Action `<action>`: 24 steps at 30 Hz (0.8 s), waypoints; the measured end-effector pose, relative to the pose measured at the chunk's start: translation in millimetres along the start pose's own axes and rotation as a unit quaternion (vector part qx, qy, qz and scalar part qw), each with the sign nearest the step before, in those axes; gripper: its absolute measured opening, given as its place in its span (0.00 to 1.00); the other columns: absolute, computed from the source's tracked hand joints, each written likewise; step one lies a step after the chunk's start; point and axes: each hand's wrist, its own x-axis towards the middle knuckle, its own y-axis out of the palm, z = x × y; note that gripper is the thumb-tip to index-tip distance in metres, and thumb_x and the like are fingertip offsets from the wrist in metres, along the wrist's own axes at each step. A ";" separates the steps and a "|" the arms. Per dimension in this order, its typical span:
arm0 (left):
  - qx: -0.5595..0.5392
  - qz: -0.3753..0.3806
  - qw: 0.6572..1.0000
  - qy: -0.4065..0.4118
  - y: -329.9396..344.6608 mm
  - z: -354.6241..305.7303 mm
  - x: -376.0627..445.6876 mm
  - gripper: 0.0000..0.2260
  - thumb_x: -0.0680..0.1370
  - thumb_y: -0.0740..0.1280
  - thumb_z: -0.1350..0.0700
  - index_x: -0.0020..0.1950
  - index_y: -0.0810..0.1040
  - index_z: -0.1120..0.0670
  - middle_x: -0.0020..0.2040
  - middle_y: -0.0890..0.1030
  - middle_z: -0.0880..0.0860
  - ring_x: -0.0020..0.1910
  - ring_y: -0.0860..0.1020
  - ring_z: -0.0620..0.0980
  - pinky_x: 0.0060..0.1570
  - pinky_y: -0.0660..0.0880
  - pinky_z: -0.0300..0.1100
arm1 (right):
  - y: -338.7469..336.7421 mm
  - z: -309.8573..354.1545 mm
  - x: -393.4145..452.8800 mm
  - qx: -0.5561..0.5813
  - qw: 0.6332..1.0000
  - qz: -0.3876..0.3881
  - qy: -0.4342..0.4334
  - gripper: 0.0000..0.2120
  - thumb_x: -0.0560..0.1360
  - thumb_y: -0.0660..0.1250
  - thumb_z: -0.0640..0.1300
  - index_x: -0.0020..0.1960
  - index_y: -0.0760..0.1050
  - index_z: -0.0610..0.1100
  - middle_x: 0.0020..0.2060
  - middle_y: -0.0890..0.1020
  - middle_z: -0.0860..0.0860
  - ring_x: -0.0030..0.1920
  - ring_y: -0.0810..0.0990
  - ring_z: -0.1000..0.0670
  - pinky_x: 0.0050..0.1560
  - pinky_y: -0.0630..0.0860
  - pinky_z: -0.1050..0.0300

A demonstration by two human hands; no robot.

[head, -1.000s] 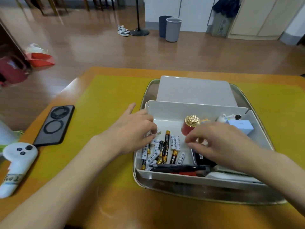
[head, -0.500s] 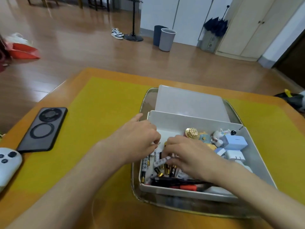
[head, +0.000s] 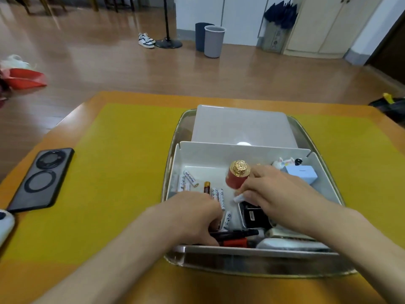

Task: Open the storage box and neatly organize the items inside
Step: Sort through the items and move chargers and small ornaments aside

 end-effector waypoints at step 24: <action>0.137 -0.006 0.991 -0.008 -10.3 9.3 16.5 0.06 0.69 0.69 0.50 0.45 0.77 0.47 0.45 0.75 0.46 0.48 0.76 0.52 0.43 0.70 0.46 | 6.4 -7.1 -9.7 -0.038 0.999 -0.015 -0.023 0.10 0.82 0.57 0.54 0.55 0.76 0.56 0.49 0.72 0.58 0.55 0.72 0.53 0.40 0.73 0.53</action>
